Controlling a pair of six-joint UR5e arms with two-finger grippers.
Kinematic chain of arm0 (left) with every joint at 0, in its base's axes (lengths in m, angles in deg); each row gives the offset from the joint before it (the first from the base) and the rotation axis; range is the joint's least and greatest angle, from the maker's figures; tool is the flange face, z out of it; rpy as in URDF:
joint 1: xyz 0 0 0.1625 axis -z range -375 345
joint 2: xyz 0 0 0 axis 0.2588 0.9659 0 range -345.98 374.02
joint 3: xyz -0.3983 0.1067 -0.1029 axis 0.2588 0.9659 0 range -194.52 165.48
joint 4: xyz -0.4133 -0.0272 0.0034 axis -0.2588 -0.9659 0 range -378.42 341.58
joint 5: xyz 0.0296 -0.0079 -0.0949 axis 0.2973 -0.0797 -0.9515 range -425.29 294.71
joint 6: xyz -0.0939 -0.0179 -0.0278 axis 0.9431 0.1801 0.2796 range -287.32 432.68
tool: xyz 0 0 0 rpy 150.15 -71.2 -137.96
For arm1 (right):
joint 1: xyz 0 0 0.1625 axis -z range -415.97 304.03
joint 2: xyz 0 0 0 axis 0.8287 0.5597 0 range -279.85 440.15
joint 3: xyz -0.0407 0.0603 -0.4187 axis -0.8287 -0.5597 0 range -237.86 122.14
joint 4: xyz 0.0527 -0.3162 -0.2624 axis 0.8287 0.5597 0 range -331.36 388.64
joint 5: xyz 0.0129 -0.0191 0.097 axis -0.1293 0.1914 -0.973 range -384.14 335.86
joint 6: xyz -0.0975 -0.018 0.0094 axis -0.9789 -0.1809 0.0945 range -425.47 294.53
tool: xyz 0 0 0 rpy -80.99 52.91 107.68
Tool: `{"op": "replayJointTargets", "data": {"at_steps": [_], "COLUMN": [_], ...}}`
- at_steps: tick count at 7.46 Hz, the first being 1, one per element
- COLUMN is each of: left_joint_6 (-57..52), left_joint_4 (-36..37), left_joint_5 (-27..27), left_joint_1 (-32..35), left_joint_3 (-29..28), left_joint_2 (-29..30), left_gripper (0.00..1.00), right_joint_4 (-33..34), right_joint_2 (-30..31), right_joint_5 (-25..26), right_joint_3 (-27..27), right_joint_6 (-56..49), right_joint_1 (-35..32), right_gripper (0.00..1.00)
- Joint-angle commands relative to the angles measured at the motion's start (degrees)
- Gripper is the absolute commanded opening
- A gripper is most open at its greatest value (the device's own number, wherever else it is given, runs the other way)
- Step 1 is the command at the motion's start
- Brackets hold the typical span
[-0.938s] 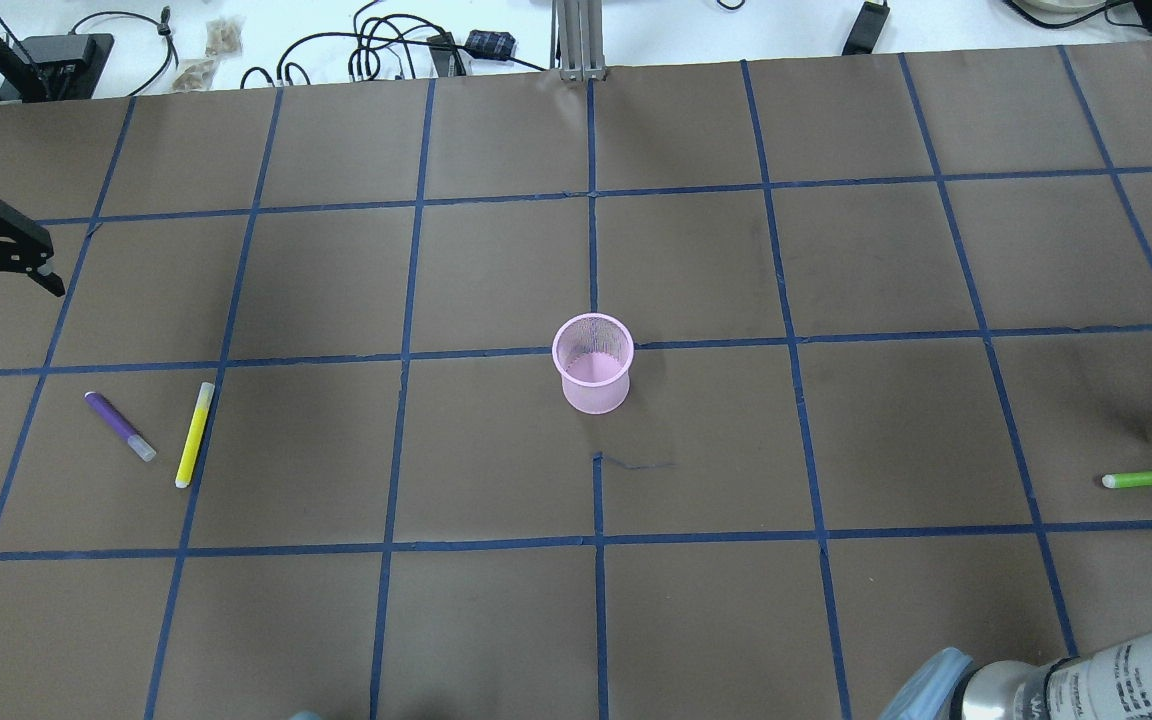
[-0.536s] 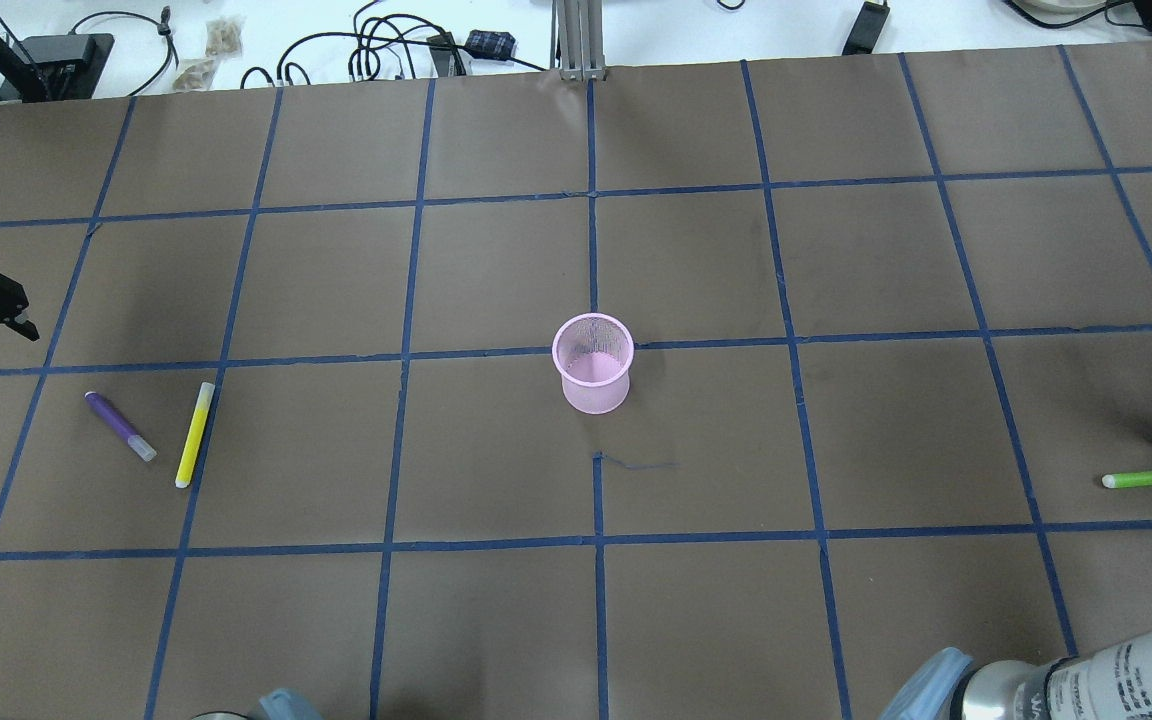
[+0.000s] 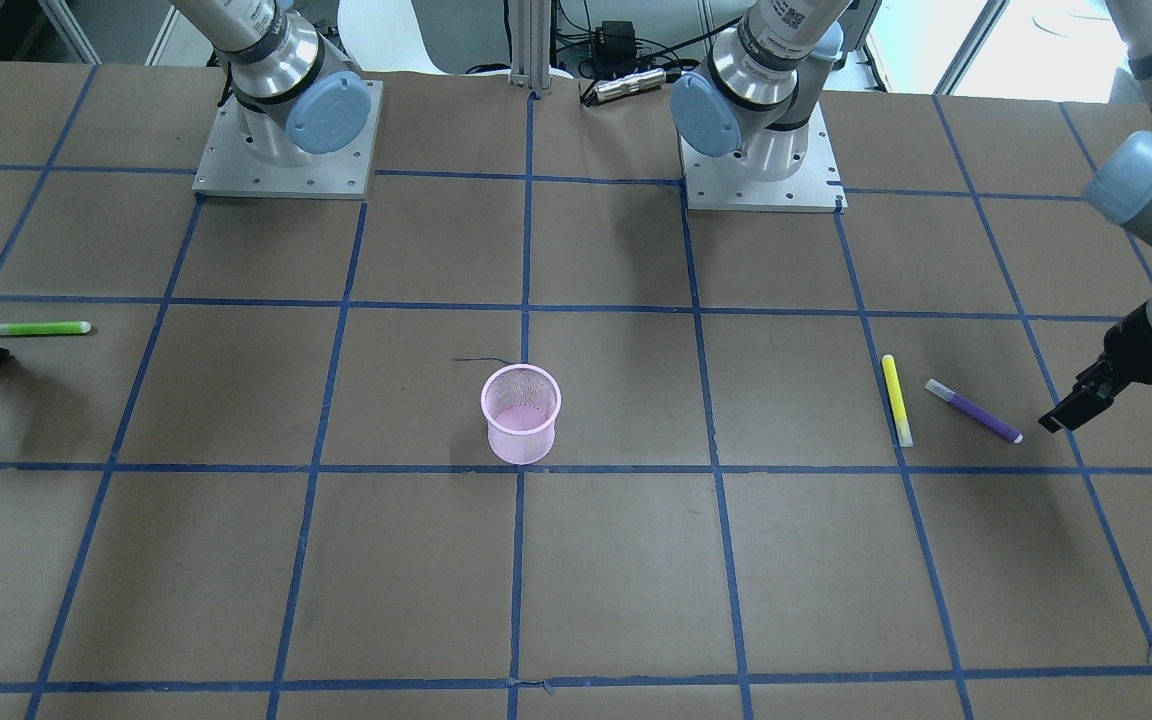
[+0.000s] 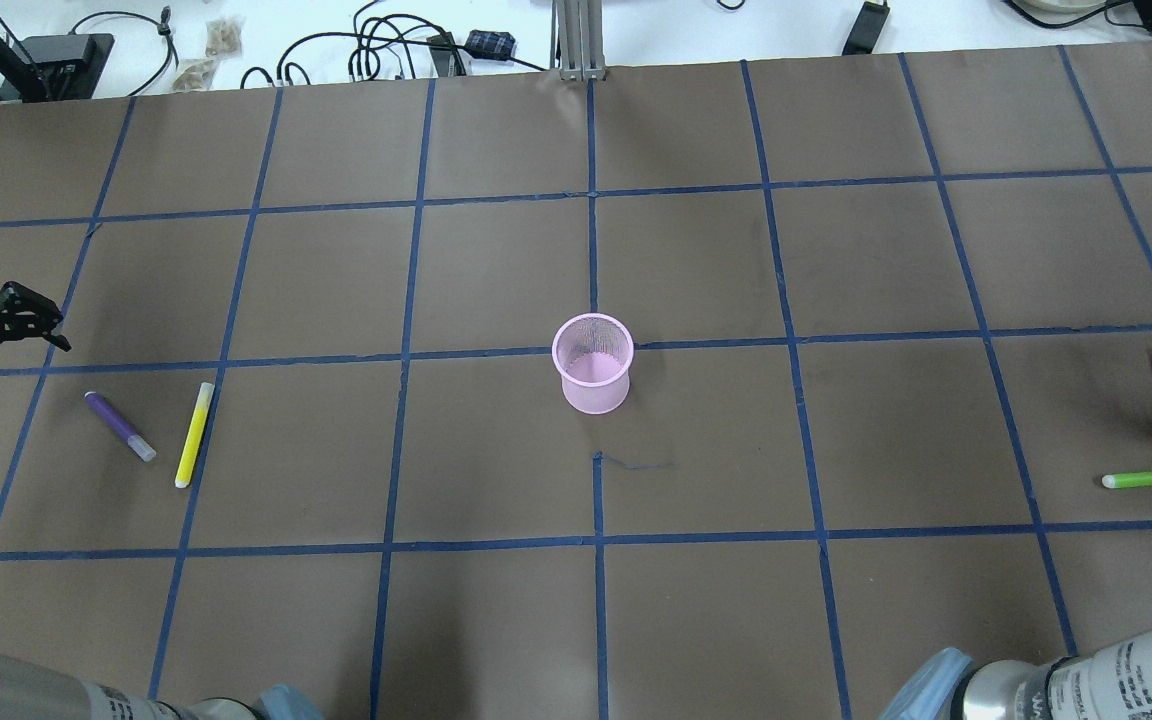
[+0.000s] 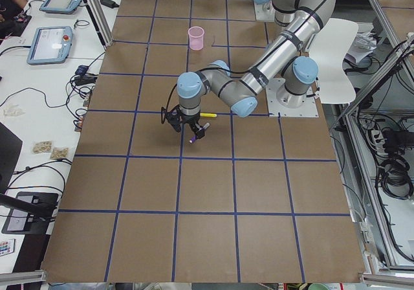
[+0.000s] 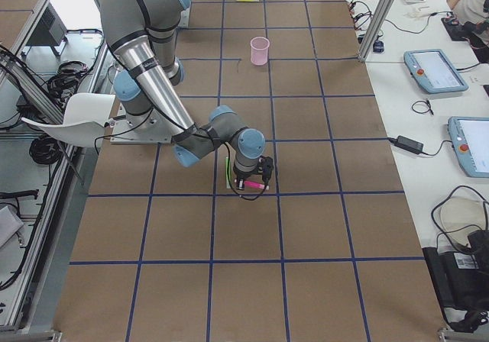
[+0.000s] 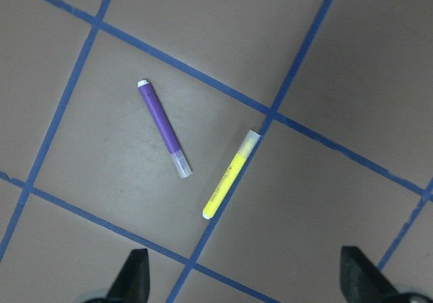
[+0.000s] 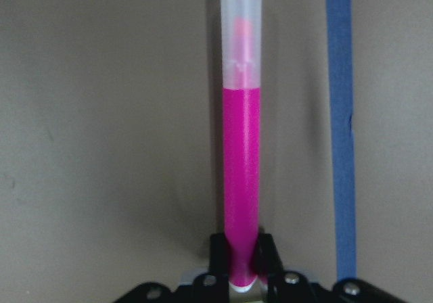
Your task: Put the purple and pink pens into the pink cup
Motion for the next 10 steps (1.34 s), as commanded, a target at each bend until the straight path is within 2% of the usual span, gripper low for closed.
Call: {"op": "replayJointTargets", "data": {"at_steps": [1,2,4,5,6,7,8,9,10], "left_joint_6": [1.80,1.89,1.80,1.63,1.63,1.45,1.71,1.80,1.54], "left_joint_4": [1.38,1.64,2.25,2.25,2.25,2.25,2.17,2.17,2.17], "left_joint_5": [-3.75,-3.67,-3.58,-3.24,-3.06,-3.14,-3.14,-3.14,-3.40], "left_joint_1": [0.00,0.00,0.00,0.00,0.00,0.00,0.00,0.00,0.00], "left_joint_3": [0.06,0.15,0.06,0.06,0.15,0.15,0.15,0.06,0.06], "left_joint_2": [3.89,5.12,6.97,7.42,7.68,8.03,8.38,8.47,8.39], "left_gripper": [0.98,0.94,0.90,0.86,0.80,0.78,0.65,0.31,0.00], "right_joint_4": [-2.02,-5.51,-12.01,-13.53,-13.54,-14.50,-16.43,-20.45,-20.57], "right_joint_2": [2.09,5.07,9.48,9.84,10.54,11.68,13.60,15.80,17.91], "right_joint_5": [2.19,1.50,-5.86,-9.98,-10.54,-11.07,-13.51,-21.46,-28.84], "right_joint_3": [-0.84,-2.67,-3.04,-3.39,-3.48,-3.48,-3.48,-3.48,-3.48], "right_joint_6": [1.98,2.17,8.10,18.41,25.65,36.51,45.67,57.94,70.59], "right_joint_1": [-0.44,-0.79,-7.16,-13.82,-22.41,-29.55,-35.54,-41.08,-47.48], "right_gripper": [0.00,0.00,0.00,0.00,0.00,0.00,0.00,0.00,0.00]}}
